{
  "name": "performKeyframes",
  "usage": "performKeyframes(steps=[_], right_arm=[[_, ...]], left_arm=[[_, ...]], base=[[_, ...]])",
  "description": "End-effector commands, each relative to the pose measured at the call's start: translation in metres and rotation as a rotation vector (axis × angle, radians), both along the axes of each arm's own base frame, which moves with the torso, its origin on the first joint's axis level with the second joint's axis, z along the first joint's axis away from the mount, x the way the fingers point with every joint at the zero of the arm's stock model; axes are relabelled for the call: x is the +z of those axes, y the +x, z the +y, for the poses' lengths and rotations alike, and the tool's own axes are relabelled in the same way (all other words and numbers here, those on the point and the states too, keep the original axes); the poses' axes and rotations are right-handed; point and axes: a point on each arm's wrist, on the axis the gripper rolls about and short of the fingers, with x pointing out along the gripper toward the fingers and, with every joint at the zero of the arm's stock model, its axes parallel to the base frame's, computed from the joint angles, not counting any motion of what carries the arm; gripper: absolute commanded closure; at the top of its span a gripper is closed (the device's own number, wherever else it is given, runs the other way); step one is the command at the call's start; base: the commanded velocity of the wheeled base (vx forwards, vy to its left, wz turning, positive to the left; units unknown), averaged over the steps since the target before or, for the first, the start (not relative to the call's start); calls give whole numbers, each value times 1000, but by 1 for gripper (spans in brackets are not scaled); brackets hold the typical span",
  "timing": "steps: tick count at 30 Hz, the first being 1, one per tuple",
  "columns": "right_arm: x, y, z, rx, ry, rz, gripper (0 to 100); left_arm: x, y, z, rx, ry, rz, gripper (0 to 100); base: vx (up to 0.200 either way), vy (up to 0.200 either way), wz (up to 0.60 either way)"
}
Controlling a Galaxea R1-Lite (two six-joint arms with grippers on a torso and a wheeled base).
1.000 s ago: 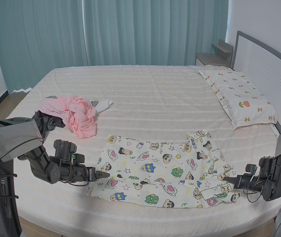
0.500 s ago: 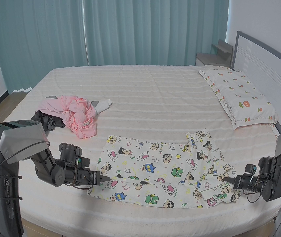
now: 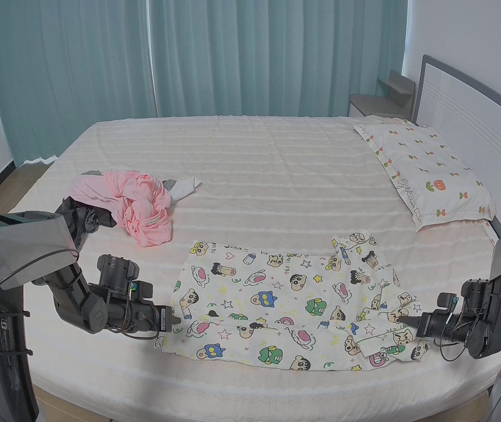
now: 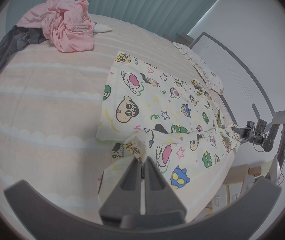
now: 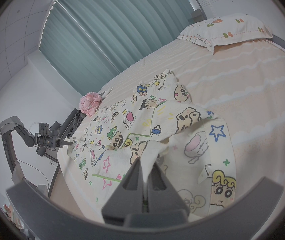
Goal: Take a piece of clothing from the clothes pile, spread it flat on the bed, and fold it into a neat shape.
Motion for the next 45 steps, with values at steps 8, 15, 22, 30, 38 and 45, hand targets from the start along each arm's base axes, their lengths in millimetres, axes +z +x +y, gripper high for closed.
performKeyframes(steps=[8,15,22,30,38,45], right_arm=[[7,0,0,0,-5,-30,100],[10,0,0,0,-6,-39,100],[11,2,0,2,-8,-49,100],[11,4,1,6,-9,-59,100],[4,14,2,12,-11,-69,100],[-2,24,4,-8,-29,-79,100]], left_arm=[[11,-16,4,34,55,18,100],[17,-22,4,31,63,60,100],[30,-25,6,36,80,113,100],[30,-10,4,74,132,124,100],[4,4,0,104,201,153,100],[7,15,-7,98,194,109,100]], base=[[0,0,0],[0,0,0],[0,0,0],[0,0,0],[0,0,0],[0,0,0]])
